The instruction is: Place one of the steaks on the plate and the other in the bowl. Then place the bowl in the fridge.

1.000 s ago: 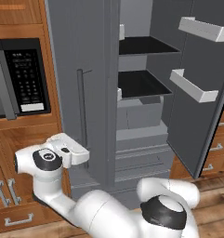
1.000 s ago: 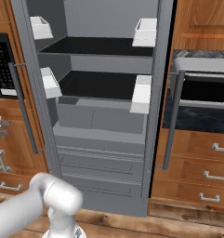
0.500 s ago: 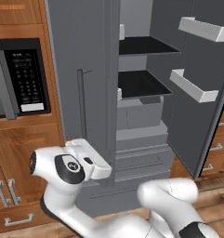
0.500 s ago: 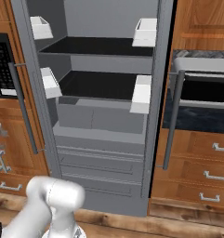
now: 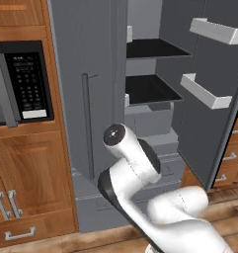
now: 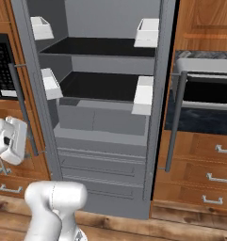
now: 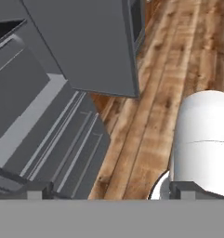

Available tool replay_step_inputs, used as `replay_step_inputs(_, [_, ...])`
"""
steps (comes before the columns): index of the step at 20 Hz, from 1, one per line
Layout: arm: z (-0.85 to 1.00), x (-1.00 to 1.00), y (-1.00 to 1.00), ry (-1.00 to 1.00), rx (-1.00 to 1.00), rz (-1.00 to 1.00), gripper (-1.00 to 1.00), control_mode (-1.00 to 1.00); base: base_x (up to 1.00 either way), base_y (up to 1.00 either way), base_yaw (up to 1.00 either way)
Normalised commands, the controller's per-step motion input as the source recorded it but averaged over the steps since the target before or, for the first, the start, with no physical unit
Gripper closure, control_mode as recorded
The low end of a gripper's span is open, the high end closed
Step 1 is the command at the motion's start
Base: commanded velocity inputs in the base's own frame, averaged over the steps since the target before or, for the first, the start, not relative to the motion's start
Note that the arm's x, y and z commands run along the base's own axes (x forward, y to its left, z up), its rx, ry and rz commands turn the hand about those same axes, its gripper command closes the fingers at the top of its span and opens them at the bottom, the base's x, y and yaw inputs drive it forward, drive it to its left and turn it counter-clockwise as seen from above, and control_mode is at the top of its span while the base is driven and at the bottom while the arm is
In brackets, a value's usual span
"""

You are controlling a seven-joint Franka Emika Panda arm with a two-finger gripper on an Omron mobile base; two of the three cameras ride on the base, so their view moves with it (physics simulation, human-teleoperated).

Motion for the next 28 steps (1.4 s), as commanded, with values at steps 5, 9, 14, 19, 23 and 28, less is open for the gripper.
replay_step_inputs(5, [0.08, 0.18, -0.76, 0.13, 0.54, 0.05, -1.00, -1.00, 0.00, 0.00, 0.00])
replay_step_inputs(9, [0.00, 0.56, -0.58, 0.11, 0.54, 0.00, -1.00, -1.00, 0.00, 0.00, 0.00])
replay_step_inputs(14, [-0.01, 0.42, -0.29, 0.02, 0.40, 0.01, -1.00, -1.00, 0.00, 0.00, 0.00])
replay_step_inputs(19, [-0.25, 0.42, 0.00, -0.01, 0.21, 0.11, -1.00, -1.00, 0.00, 0.00, 0.00])
replay_step_inputs(23, [-0.24, 0.60, 0.00, 0.04, 0.25, 0.11, -1.00, -1.00, 0.00, 0.00, 0.00])
replay_step_inputs(28, [-0.13, 0.57, 0.01, 0.07, 0.22, 0.13, -1.00, -1.00, 0.00, 0.00, 0.00])
